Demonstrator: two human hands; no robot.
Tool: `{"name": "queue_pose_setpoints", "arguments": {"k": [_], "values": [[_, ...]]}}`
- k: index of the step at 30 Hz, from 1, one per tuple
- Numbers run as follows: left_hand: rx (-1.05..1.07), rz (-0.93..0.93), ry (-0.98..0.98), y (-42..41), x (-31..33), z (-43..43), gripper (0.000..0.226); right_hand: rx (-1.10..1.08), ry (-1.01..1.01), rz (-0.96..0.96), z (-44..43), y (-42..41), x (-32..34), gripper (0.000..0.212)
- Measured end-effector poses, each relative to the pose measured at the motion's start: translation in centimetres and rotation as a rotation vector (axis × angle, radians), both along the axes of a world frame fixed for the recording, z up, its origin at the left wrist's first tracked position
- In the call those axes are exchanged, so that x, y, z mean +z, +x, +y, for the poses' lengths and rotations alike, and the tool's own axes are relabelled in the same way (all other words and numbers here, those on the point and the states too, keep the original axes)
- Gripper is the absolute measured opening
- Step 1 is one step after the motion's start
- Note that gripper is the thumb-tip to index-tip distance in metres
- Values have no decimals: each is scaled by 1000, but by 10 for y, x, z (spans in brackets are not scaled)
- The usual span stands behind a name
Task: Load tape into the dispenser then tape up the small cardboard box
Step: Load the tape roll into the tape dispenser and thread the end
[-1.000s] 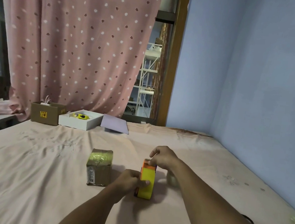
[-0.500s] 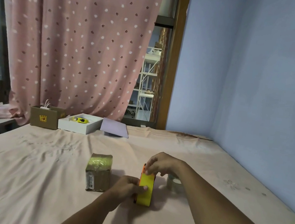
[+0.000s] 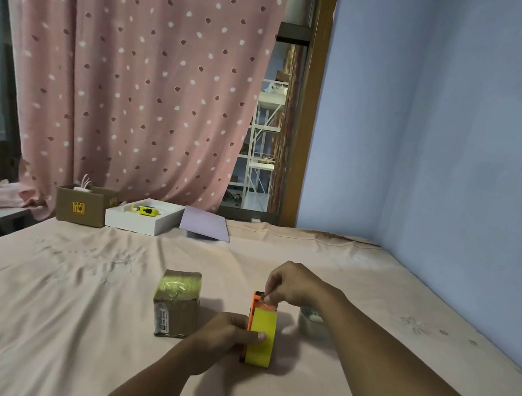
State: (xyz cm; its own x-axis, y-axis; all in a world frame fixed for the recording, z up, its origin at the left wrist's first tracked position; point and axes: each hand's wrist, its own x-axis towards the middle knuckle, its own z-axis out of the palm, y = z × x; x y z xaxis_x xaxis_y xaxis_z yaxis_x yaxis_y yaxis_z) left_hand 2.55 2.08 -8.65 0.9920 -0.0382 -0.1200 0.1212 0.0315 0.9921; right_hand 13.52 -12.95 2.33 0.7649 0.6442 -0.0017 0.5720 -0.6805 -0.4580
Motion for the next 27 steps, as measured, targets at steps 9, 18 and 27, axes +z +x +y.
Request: {"name": "queue_pose_setpoints", "arguments": {"k": [9, 18, 27], "values": [[-45, -22, 30, 0, -1, 4, 52, 20, 9, -89, -3, 2, -3, 8], [65, -15, 67, -4, 9, -6, 49, -10, -38, -101, -6, 6, -16, 9], [-69, 23, 53, -7, 9, -5, 37, -45, -6, -62, -16, 11, -22, 8]]}}
